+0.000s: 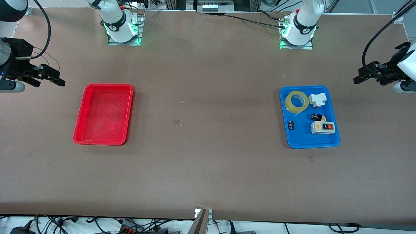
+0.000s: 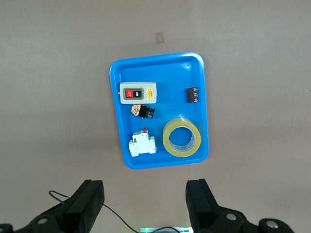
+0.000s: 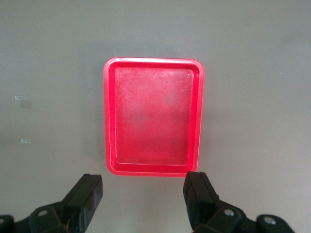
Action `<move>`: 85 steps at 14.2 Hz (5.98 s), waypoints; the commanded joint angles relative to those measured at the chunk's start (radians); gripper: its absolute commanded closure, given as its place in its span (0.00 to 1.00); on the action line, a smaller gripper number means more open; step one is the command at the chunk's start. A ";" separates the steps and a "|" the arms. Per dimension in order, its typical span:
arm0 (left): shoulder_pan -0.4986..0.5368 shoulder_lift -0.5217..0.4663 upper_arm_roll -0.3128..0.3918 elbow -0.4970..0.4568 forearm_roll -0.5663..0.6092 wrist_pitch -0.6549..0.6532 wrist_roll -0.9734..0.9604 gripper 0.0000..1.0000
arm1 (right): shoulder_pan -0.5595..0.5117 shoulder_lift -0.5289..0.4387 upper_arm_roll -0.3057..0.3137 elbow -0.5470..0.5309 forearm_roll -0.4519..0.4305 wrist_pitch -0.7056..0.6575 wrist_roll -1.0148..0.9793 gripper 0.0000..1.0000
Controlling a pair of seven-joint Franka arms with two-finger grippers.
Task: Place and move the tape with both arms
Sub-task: 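Move the left gripper over the yellow tape roll on the blue tray, then lower the left gripper and grasp the yellow tape roll's rim, then carry the tape roll off the blue tray and set it mid-table, then release the tape and raise the left gripper while the right gripper advances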
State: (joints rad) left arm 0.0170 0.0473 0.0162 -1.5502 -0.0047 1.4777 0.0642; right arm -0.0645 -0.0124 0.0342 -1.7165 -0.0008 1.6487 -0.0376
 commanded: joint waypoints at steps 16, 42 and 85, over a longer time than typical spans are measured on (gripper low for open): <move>-0.002 -0.029 -0.019 -0.588 0.023 0.534 0.002 0.00 | -0.008 -0.029 0.015 0.000 -0.005 -0.018 -0.010 0.00; -0.011 0.151 -0.038 -0.603 -0.090 0.623 -0.013 1.00 | -0.008 -0.023 0.015 0.006 -0.005 -0.018 -0.010 0.00; -0.148 0.001 0.011 -0.111 -0.083 0.086 -0.356 0.00 | 0.463 0.394 0.018 0.035 0.064 0.273 0.278 0.00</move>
State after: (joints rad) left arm -0.1843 0.1293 0.0542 -1.6343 -0.1050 1.5802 -0.4016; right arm 0.3399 0.3183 0.0571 -1.7128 0.0545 1.8733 0.1484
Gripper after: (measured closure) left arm 0.000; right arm 0.000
